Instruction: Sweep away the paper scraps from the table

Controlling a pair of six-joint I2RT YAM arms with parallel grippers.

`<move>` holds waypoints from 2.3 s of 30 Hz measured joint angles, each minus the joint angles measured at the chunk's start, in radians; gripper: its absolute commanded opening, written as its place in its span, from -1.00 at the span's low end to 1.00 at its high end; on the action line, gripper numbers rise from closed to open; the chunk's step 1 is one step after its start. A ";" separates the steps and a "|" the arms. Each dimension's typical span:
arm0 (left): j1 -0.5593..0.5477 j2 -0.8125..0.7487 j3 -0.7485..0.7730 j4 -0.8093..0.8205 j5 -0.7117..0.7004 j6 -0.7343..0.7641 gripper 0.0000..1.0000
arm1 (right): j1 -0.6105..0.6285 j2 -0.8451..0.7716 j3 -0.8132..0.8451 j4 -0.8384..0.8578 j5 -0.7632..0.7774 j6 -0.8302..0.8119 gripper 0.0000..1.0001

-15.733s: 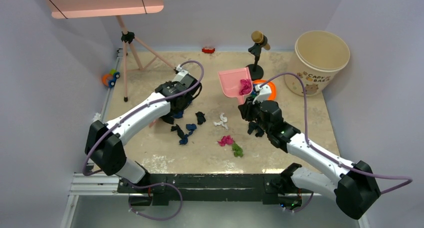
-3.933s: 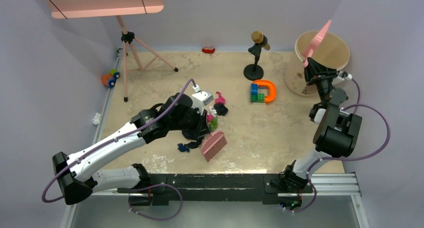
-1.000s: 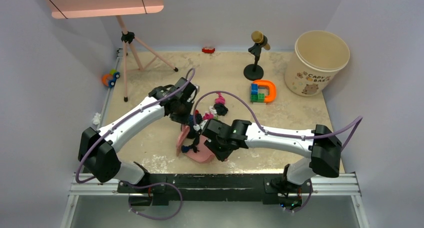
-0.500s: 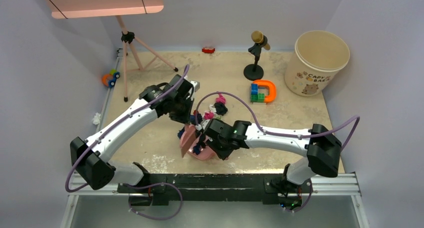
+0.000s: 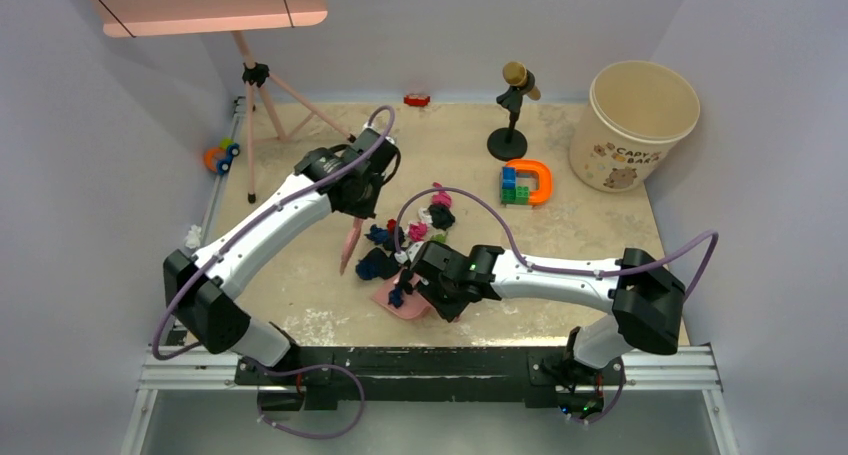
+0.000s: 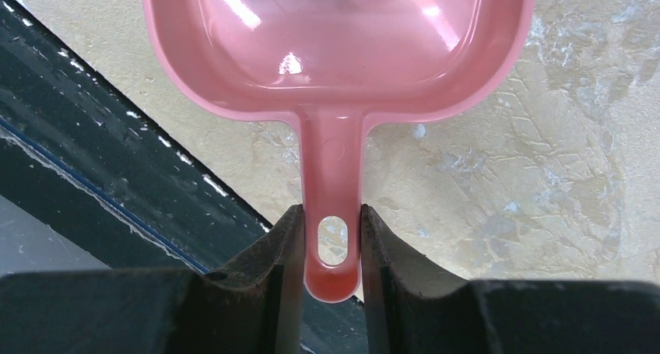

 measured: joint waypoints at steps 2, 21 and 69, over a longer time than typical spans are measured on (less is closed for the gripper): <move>0.000 0.048 -0.003 0.026 -0.012 0.015 -1.00 | 0.000 0.000 0.000 0.001 0.001 0.000 -1.00; 0.000 0.033 -0.069 0.114 0.358 0.010 -1.00 | 0.000 0.000 -0.002 0.050 0.046 0.008 -1.00; 0.155 -0.477 -0.380 0.163 0.085 -0.163 -1.00 | -0.235 -0.502 -0.050 -0.029 0.199 0.206 -1.00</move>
